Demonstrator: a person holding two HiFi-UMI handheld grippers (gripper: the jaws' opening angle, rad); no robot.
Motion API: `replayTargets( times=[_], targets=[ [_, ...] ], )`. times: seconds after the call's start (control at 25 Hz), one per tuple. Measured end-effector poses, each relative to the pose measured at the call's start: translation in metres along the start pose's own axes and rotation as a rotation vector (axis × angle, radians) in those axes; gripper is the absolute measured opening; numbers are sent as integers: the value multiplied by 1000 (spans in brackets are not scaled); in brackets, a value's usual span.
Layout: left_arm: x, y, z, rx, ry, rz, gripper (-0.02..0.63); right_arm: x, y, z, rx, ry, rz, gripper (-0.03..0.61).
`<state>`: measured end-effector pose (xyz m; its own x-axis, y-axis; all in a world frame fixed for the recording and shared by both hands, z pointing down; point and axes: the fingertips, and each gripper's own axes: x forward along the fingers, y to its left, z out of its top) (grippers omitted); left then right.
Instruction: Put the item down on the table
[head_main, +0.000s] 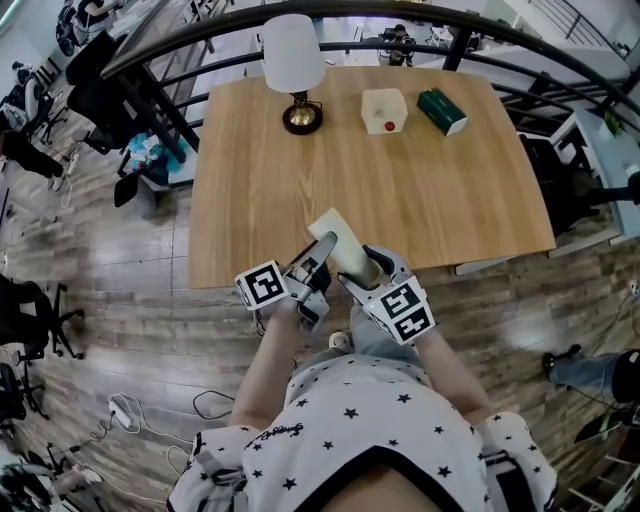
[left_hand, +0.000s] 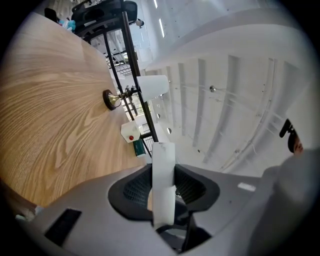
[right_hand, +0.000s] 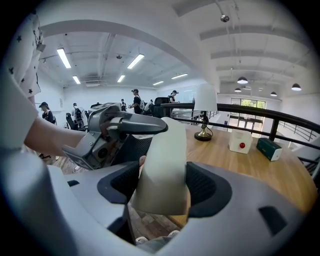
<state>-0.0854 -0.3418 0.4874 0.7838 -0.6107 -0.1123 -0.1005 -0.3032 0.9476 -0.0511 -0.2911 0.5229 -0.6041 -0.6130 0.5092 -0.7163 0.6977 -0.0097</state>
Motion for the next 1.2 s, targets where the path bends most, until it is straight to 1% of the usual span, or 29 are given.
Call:
replayTargets(
  times=[0.12,0.52,0.72,0.88,1.2],
  targets=[
    [14,17,10,27,12,26,144,14,-18,-2,9,8,5,290],
    [58,69,30,7,47,100,144,58,-68,-19,54,84,20,288],
    [65,87,34,-10,53,136,146,72,-76,-27,70,106,27,287],
    [67,103,37,-28,50,179,146,83,-82,-35,62,140,15,285],
    [69,121,39,-19,65,268,146,98,-88,-47,66,176,19,284]
  ],
)
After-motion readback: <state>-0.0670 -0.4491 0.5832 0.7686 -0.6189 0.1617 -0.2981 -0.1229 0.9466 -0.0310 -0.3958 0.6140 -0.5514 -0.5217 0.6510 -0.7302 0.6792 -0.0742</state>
